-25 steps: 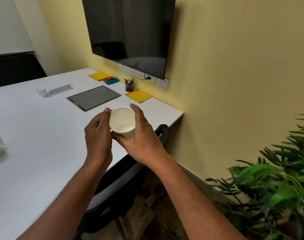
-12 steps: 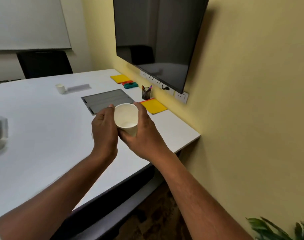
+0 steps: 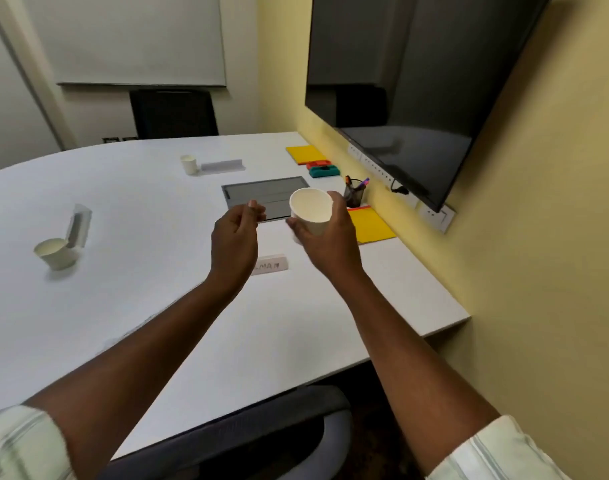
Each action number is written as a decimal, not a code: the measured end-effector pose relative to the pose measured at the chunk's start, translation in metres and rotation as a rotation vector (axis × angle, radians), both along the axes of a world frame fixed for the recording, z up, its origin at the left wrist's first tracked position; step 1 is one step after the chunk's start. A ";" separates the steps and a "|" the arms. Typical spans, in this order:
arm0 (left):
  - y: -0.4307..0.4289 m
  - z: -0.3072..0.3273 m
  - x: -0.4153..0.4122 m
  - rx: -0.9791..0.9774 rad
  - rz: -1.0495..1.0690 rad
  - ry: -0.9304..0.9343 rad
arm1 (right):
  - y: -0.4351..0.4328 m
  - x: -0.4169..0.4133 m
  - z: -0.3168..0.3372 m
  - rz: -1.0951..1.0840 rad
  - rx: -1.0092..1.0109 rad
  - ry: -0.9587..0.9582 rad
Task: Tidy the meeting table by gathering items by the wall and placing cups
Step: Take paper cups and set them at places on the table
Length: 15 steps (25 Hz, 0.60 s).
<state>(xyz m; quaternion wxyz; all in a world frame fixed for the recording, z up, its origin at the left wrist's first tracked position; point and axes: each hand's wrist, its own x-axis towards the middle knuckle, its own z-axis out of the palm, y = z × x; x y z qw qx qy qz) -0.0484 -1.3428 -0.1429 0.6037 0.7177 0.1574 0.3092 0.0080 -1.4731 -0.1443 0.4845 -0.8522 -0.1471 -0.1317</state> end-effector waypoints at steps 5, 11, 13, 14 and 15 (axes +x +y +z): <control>-0.003 -0.036 0.051 0.292 0.136 0.032 | 0.011 0.072 -0.048 -0.042 -0.102 0.034; -0.011 -0.097 0.116 0.283 0.222 0.316 | 0.017 0.168 -0.129 0.020 -0.104 0.283; -0.014 -0.123 0.128 0.245 0.252 0.414 | 0.024 0.192 -0.155 0.049 -0.121 0.343; -0.015 -0.134 0.131 0.235 0.251 0.447 | 0.027 0.202 -0.166 0.060 -0.127 0.359; -0.017 -0.146 0.135 0.226 0.249 0.483 | 0.029 0.212 -0.179 0.067 -0.135 0.379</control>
